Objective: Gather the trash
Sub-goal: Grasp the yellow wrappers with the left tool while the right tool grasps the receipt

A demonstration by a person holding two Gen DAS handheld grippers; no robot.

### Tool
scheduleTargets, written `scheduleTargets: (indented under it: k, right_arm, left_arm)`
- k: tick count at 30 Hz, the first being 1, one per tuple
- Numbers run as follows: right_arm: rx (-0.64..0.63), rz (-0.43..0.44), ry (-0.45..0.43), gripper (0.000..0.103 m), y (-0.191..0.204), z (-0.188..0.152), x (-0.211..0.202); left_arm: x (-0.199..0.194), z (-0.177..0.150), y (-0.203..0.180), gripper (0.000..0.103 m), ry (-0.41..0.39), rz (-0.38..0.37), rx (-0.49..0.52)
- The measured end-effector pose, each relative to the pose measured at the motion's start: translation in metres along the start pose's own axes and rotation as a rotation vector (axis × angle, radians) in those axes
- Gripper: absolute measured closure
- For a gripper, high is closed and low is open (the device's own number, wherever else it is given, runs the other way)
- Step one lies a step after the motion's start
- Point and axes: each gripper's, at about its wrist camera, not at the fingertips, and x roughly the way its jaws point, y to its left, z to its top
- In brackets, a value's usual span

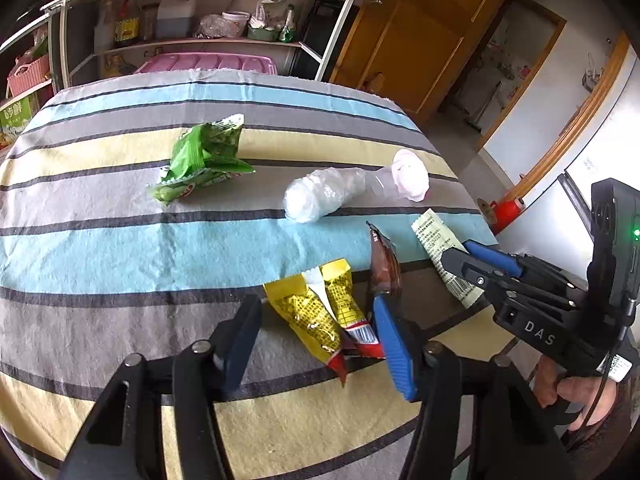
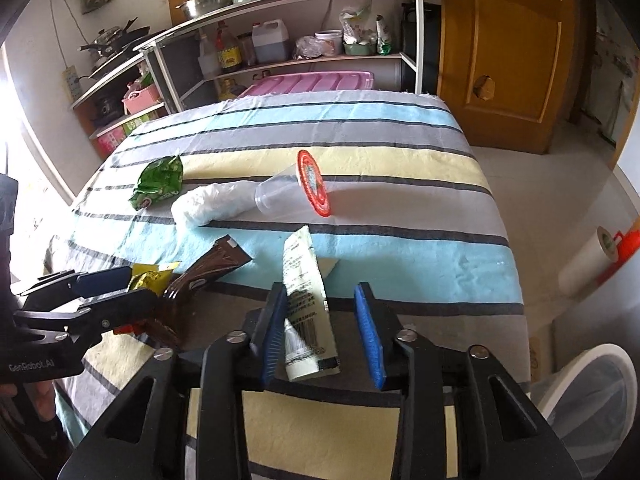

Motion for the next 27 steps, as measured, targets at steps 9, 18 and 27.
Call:
scheduleTargets:
  k: [9,18,27]
  right_arm:
    - [-0.008,0.014,-0.002,0.086,0.003,-0.003,-0.001]
    - [-0.003,0.011,-0.019,0.091,0.003,-0.006,-0.005]
    - [0.01,0.014,-0.043,0.095,0.002,-0.01,-0.015]
  left_arm:
    - [-0.001,0.0,0.004,0.068,0.001,0.004,0.0]
    - [-0.002,0.0,0.001,0.073,-0.011,0.0,0.026]
    - [-0.017,0.002,-0.001,0.073,-0.054,0.001,0.031]
